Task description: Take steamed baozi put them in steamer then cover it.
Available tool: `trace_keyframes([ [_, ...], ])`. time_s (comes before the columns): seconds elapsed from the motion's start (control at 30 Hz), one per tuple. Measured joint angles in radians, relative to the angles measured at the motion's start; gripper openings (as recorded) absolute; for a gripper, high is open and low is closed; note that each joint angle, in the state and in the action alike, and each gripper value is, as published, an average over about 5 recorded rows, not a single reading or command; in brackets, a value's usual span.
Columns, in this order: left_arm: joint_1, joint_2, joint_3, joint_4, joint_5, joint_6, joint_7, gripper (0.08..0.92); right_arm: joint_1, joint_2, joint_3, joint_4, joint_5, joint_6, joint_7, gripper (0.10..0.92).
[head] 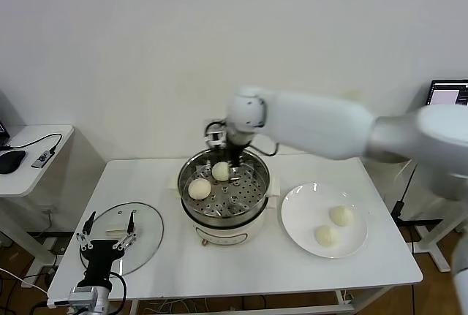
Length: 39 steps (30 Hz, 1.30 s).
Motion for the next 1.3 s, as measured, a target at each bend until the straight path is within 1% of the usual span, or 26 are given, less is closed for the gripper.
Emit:
trace_keyframes([
  [0.2, 0.007, 0.002, 0.008, 0.001, 0.008, -0.001, 0.001, 0.823, 0.02, -0.223, -0.029, 0.135, -0.076, 0.042, -0.043, 0.823],
  [0.37, 0.014, 0.004, 0.009, 0.003, 0.009, -0.007, 0.005, 0.823, -0.008, -0.386, -0.032, 0.213, -0.149, 0.079, -0.057, 0.823],
  [0.6, 0.024, -0.006, 0.014, 0.01, 0.018, -0.018, 0.007, 0.823, -0.13, -0.539, 0.016, 0.261, -0.249, 0.13, -0.052, 0.823],
  [0.93, 0.034, -0.018, 0.012, 0.013, 0.036, -0.022, 0.005, 0.823, -0.407, -0.612, 0.197, 0.253, -0.365, 0.17, -0.022, 0.823],
  [1.3, 0.036, -0.019, 0.006, 0.025, 0.04, -0.027, 0.005, 0.823, -0.64, -0.585, 0.357, 0.163, -0.438, 0.206, 0.012, 0.823],
])
